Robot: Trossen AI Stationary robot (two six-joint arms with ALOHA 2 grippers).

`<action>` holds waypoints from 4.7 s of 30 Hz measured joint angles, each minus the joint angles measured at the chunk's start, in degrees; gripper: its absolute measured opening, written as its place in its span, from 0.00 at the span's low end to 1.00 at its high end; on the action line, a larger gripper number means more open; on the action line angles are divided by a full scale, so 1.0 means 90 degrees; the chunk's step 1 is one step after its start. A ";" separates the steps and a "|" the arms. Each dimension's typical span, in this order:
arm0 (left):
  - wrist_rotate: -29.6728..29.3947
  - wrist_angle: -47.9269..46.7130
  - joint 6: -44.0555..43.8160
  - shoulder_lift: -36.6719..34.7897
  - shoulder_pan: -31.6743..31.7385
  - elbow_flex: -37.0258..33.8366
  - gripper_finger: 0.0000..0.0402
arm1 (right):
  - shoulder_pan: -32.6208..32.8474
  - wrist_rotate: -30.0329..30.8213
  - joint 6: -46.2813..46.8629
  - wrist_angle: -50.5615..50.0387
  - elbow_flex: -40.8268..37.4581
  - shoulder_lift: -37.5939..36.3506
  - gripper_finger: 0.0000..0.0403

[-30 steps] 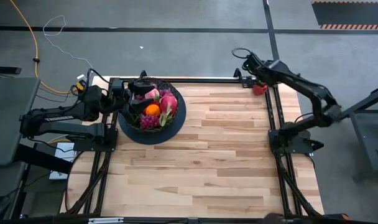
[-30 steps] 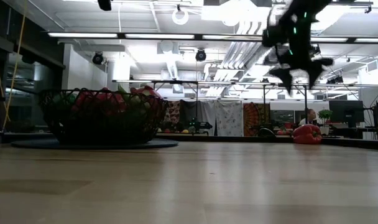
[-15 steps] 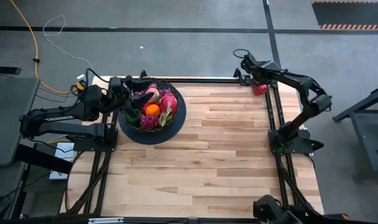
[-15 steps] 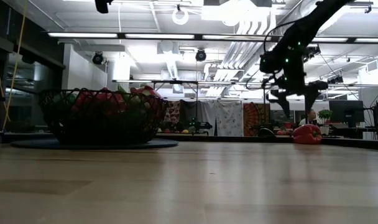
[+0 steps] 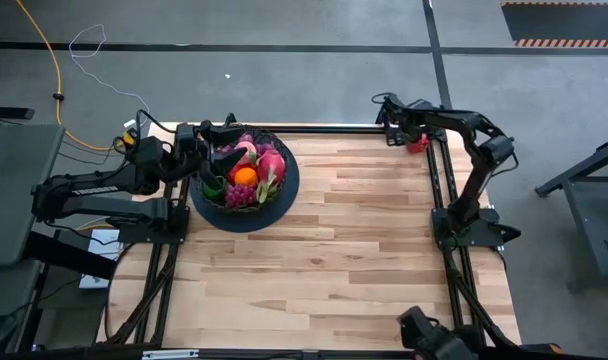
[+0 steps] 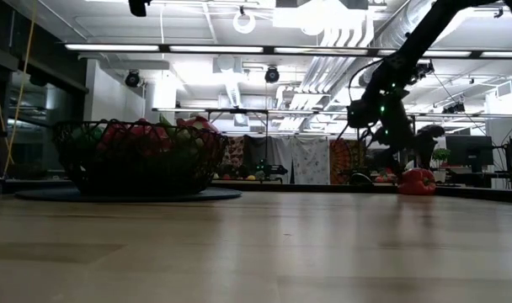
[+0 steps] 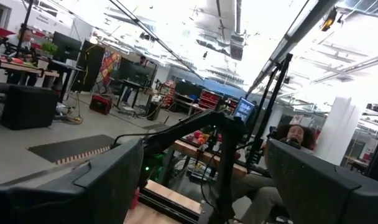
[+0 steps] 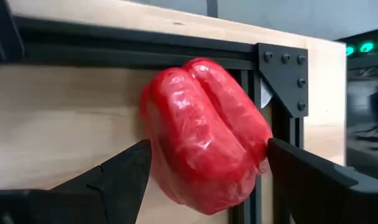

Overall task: Build produce basket
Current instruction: Put the red bell pepper into the black wire basket

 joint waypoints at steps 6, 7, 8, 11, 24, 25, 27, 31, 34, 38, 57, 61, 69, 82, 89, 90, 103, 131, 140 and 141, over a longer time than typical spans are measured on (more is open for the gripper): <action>-0.0005 0.0001 0.0000 0.0000 0.0002 0.0000 0.82 | 0.0113 -0.0331 -0.0575 -0.0094 0.0180 0.0263 0.76; -0.0005 0.0000 0.0000 0.0000 0.0002 0.0000 0.82 | 0.0134 -0.0427 -0.0681 -0.0087 0.0180 0.0261 0.76; -0.0003 0.0000 0.0000 0.0000 0.0002 0.0000 0.82 | 0.0171 -0.0498 -0.0720 -0.0100 0.0182 0.0256 0.76; 0.0007 0.0000 0.0000 0.0000 0.0002 0.0000 0.82 | 0.0347 -0.0656 -0.0695 -0.0305 0.0188 0.0253 0.76; 0.0027 -0.0012 0.0000 0.0000 0.0002 0.0002 0.82 | 0.1723 -0.1537 -0.0830 -0.0836 0.0156 -0.0130 0.76; 0.0028 -0.0016 0.0000 0.0000 0.0002 0.0002 0.82 | 0.1845 -0.1675 -0.0778 -0.0818 0.0154 -0.0187 0.76; 0.0029 -0.0022 0.0000 0.0000 0.0002 0.0002 0.82 | 0.2085 -0.1914 -0.0684 -0.0809 0.0149 -0.0294 0.76; 0.0029 -0.0041 0.0000 0.0000 0.0002 0.0002 0.82 | 0.2607 -0.2234 -0.0446 -0.0810 0.0146 -0.0475 0.76; 0.0029 -0.0044 0.0000 0.0000 0.0002 0.0002 0.82 | 0.2997 -0.2254 -0.0219 -0.0778 0.0146 -0.0562 0.76; 0.0032 -0.0044 -0.0044 0.0000 0.0002 0.0002 0.82 | 0.3409 -0.2237 -0.0016 -0.0735 0.0146 -0.0589 0.76; 0.0022 -0.0046 -0.0051 0.0000 0.0002 0.0005 0.82 | 0.3720 -0.1935 0.1240 -0.0923 0.0151 -0.1824 0.76; 0.0019 -0.0048 -0.0050 0.0000 0.0000 0.0005 0.82 | 0.3594 -0.1592 0.1814 -0.0842 0.0154 -0.2212 0.76; 0.0007 -0.0049 -0.0051 0.0000 0.0000 0.0005 0.82 | 0.3797 -0.1476 0.2381 -0.0846 0.0156 -0.2599 0.76; 0.0027 -0.0049 -0.0052 0.0000 0.0000 0.0005 0.82 | 0.3869 -0.1312 0.2479 -0.0940 0.0156 -0.2581 0.81; 0.0029 -0.0049 -0.0052 0.0000 0.0000 0.0005 0.82 | 0.3676 -0.1307 0.2725 -0.0935 0.0156 -0.2578 0.97; 0.0029 -0.0049 -0.0052 0.0000 0.0000 0.0005 0.82 | 0.3664 -0.1103 0.2823 -0.0905 0.0156 -0.2578 0.96; 0.0034 -0.0051 -0.0053 0.0002 0.0001 0.0005 0.82 | 0.4023 -0.0570 0.4392 -0.0794 0.0163 -0.1804 0.91; 0.0076 -0.0106 -0.0408 0.0002 0.0002 0.0005 0.82 | 0.3128 -0.2012 0.4019 -0.0284 0.0161 0.0215 0.91; 0.0148 -0.0117 -0.0408 0.0002 0.0001 0.0005 0.82 | 0.3171 -0.2054 0.4078 -0.0412 0.0161 0.0215 0.91; 0.0148 -0.0117 -0.0406 0.0002 0.0000 0.0005 0.82 | 0.3173 -0.2057 0.4055 -0.0355 0.0161 0.0215 0.91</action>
